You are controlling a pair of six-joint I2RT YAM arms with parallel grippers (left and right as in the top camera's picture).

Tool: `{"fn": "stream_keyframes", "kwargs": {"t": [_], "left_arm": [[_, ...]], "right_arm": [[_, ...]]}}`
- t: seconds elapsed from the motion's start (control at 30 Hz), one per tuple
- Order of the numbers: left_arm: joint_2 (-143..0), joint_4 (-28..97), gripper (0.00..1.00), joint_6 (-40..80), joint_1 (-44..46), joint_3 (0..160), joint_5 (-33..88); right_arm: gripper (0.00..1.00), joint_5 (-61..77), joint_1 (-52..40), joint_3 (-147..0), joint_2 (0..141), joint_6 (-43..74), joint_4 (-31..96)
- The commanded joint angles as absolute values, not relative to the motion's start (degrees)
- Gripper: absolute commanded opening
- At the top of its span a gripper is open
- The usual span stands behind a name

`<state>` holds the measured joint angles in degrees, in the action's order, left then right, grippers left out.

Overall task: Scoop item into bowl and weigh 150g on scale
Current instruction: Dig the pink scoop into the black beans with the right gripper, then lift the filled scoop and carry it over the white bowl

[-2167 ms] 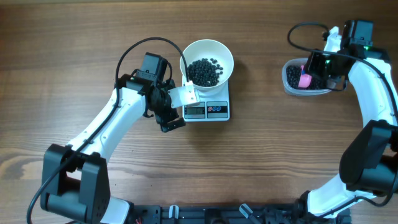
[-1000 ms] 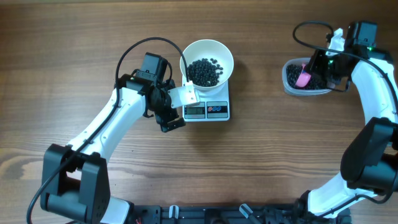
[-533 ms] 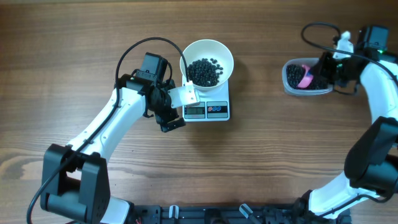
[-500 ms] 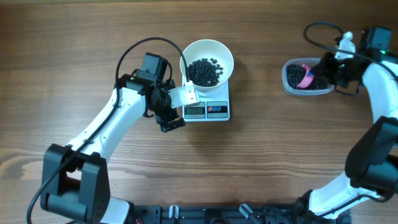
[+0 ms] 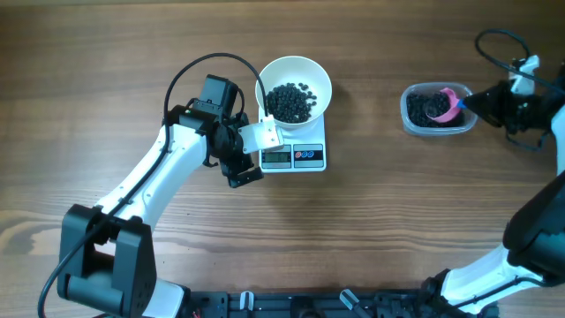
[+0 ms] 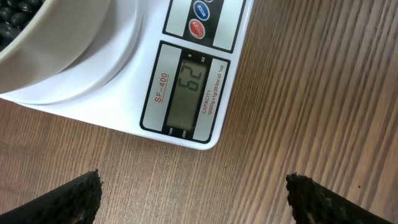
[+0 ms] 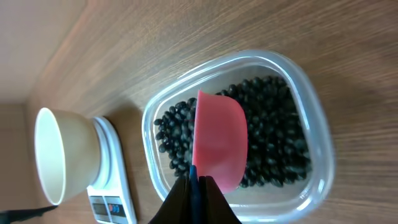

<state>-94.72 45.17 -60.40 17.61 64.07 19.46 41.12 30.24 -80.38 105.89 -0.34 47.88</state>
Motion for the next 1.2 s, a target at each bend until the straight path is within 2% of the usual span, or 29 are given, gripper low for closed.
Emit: {"fn": "stream_keyframes", "kwargs": {"t": [0.0,0.27,0.7,0.93,1.17], "left_arm": [[-95.42,45.19,1.0,-61.3,17.47,63.79,20.53],[-95.42,45.21,1.0,-61.3,17.47,63.79,20.53],[-95.42,45.19,1.0,-61.3,17.47,63.79,20.53],[-95.42,45.21,1.0,-61.3,17.47,63.79,20.53],[-95.42,45.19,1.0,-61.3,17.47,63.79,20.53]], "right_arm": [[0.04,46.87,32.69,-80.23,106.78,-1.43,48.88],[0.05,54.61,35.92,-80.23,106.78,-0.27,50.06],[0.04,69.43,35.29,-80.23,106.78,0.1,49.21],[0.04,69.6,29.95,-80.23,106.78,3.75,45.39],[0.04,69.89,20.16,-80.23,106.78,8.08,39.16]]}}
